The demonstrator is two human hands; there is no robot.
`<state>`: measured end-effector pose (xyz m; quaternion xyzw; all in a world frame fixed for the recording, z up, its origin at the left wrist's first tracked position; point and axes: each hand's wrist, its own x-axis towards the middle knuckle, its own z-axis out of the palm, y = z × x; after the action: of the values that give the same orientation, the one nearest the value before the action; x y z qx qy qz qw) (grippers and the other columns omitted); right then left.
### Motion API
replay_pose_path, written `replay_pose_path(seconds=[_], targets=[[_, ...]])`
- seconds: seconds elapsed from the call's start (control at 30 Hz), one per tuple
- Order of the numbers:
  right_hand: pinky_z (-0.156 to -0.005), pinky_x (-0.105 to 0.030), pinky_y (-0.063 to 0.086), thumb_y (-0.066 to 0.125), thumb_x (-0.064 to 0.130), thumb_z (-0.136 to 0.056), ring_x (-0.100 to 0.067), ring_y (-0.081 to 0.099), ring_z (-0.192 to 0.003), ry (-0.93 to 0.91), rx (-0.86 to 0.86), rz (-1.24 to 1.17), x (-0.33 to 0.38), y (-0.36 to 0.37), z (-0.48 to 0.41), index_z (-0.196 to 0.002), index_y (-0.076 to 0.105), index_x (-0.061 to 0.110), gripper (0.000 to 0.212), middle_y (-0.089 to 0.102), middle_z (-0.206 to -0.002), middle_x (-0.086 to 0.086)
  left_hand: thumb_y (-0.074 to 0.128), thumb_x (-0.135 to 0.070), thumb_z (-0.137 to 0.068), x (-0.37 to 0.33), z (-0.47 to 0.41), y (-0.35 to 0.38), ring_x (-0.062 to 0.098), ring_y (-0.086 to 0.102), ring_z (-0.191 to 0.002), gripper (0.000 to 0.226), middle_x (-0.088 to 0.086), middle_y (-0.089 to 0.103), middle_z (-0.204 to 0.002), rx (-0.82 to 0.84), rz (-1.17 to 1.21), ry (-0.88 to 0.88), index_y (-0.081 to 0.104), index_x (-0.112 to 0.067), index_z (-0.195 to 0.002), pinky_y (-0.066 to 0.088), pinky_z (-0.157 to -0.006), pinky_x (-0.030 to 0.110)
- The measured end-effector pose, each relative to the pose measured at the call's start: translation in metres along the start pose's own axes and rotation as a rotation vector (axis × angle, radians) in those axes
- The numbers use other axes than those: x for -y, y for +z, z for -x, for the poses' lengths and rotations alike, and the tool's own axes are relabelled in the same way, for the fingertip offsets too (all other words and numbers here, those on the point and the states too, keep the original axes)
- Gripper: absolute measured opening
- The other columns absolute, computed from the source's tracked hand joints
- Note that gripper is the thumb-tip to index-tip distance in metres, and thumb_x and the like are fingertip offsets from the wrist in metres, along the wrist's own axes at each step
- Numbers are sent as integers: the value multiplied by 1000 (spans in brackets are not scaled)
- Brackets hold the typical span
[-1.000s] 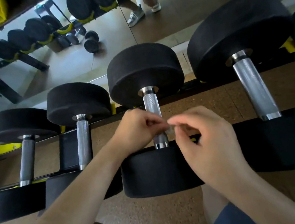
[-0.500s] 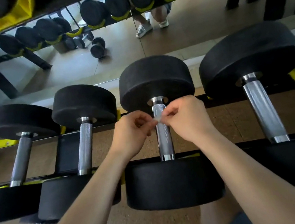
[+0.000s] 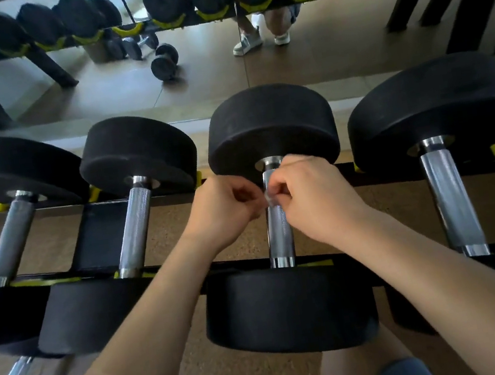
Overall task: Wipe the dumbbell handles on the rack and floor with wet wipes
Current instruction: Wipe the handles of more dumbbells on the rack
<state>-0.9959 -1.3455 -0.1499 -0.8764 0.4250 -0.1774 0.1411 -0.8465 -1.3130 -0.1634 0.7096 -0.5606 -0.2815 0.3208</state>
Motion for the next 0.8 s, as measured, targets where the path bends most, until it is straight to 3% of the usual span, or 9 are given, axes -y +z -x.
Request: replay_pose_path(seconds=[0.1, 0.2, 0.3, 0.4, 0.47, 0.53, 0.63, 0.7, 0.8], targets=[[-73, -27, 47, 65, 15, -82, -15, 58, -89, -189, 161, 30, -1, -5, 1, -95, 67, 21, 14, 58, -93, 6, 78, -7, -77, 1, 12, -5, 7, 66, -57, 15, -2, 69, -61, 178, 124, -66, 71, -17, -68, 55, -59, 21], [-72, -29, 47, 73, 28, -78, -11, 53, -81, -297, 340, 44, -7, -8, 0, -96, 70, 22, 20, 51, -82, 12, 73, -5, -82, 12, 24, -12, 9, 64, -63, 15, 5, 72, -70, 307, 164, -85, 76, -17, -75, 55, -65, 21], [-67, -27, 40, 72, 28, -81, -7, 49, -74, -392, 370, 79, -7, -3, -4, -90, 73, 23, 10, 45, -74, 14, 67, -7, -86, 22, 30, -18, 3, 59, -68, 22, -3, 72, -74, 358, 119, -107, 79, -25, -85, 48, -71, 22], [-64, -31, 47, 62, 24, -83, -12, 55, -71, -452, 290, 148, -8, -1, -16, -82, 75, 20, 14, 49, -72, 14, 64, -8, -89, 24, 32, -22, 8, 60, -72, 25, 0, 73, -84, 326, 110, -101, 78, -29, -91, 48, -75, 27], [-62, -32, 49, 60, 21, -85, -15, 57, -68, -398, 193, 174, -13, -6, -26, -79, 74, 19, 16, 56, -71, 9, 63, -6, -90, 26, 34, -23, 0, 60, -72, 27, -5, 73, -87, 273, 186, -99, 75, -29, -95, 49, -75, 22], [-62, -25, 42, 65, 18, -83, -8, 51, -63, -401, 248, 144, -10, -7, -20, -78, 74, 20, 11, 54, -67, 11, 62, -5, -91, 30, 35, -23, -1, 60, -73, 28, -6, 74, -88, 233, 240, -79, 73, -29, -99, 50, -73, 19], [-59, -21, 37, 65, 17, -76, -5, 47, -58, -483, 470, 115, 1, -2, -2, -72, 71, 20, 7, 53, -61, 8, 64, -5, -89, 34, 36, -24, 4, 62, -73, 28, -5, 75, -84, 214, 289, -35, 71, -31, -97, 53, -70, 20], [-56, -22, 37, 63, 17, -76, -3, 41, -51, -443, 404, 119, -1, -4, -14, -69, 70, 19, 11, 48, -54, 11, 69, -7, -86, 34, 36, -20, 8, 65, -72, 25, 0, 75, -84, 219, 297, -38, 72, -29, -96, 54, -71, 23], [-55, -17, 35, 65, 10, -78, 1, 47, -48, -367, 314, 94, -3, -9, -28, -69, 72, 21, 16, 43, -48, 17, 75, -12, -82, 29, 37, -12, 13, 71, -77, 19, 2, 76, -83, 249, 311, -72, 75, -22, -98, 56, -73, 20]])
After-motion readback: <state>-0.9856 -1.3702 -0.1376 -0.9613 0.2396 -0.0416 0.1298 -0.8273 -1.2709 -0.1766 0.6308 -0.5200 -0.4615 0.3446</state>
